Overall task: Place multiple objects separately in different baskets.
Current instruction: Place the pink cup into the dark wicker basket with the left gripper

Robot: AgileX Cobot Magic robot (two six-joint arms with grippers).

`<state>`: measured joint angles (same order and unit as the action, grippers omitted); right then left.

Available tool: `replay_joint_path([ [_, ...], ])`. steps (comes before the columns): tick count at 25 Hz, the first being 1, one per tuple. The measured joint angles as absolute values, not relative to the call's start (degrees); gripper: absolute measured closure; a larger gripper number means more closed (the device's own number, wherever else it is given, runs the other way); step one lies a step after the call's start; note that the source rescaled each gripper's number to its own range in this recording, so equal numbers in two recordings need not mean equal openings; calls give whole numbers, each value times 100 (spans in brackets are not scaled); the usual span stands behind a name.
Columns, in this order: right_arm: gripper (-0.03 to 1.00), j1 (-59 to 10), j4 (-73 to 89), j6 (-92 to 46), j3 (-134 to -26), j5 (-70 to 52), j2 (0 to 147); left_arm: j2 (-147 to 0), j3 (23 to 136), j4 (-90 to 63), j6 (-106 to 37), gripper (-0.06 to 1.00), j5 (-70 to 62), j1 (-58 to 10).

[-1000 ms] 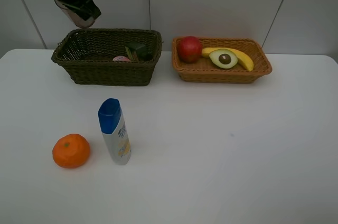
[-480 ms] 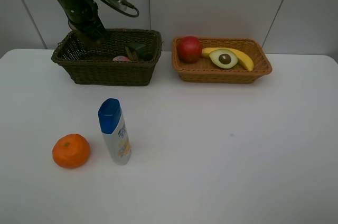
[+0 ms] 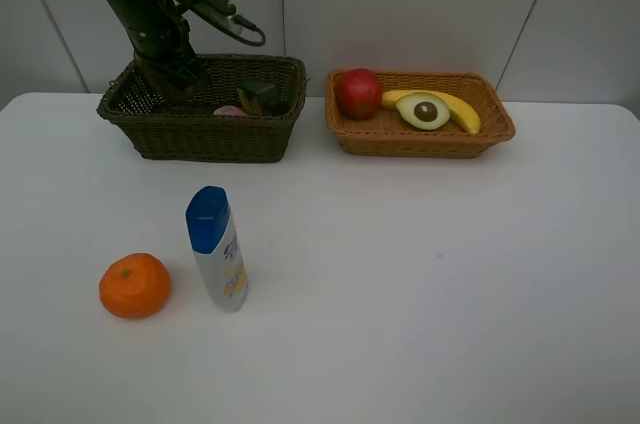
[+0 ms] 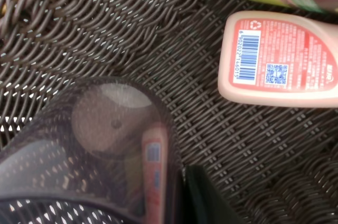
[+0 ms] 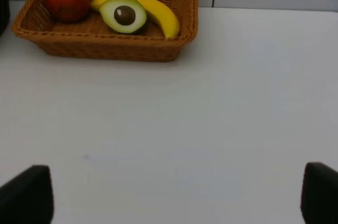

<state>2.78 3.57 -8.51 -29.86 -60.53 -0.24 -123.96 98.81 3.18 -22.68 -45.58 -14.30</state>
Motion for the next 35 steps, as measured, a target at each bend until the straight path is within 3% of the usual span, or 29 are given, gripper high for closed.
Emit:
replay_joint_path([
  [12,-2,278,357,-851,-2986,-6053,-24,-12396,9881,318,-2268,93,-4558,-1430],
  [14,-2,278,357,-851,-2986,-6053,-24,-12396,9881,318,-2268,85,-4558,-1430],
  [15,-2,278,357,-851,-2986,-6053,-24,-12396,9881,318,-2268,75,-4563,-1430],
  [19,-2,278,357,-851,-2986,-6053,-24,-12396,9881,318,-2268,20,-4556,-1430],
  [21,-2,278,357,-851,-2986,-6053,-24,-12396,9881,318,-2268,3,-4556,-1430],
  [24,-2,278,357,-851,-2986,-6053,-24,-12396,9881,318,-2268,-4,-4556,-1430],
  [35,-2,278,357,-851,-2986,-6053,-24,-12396,9881,335,-2268,-5,-4556,-1430],
])
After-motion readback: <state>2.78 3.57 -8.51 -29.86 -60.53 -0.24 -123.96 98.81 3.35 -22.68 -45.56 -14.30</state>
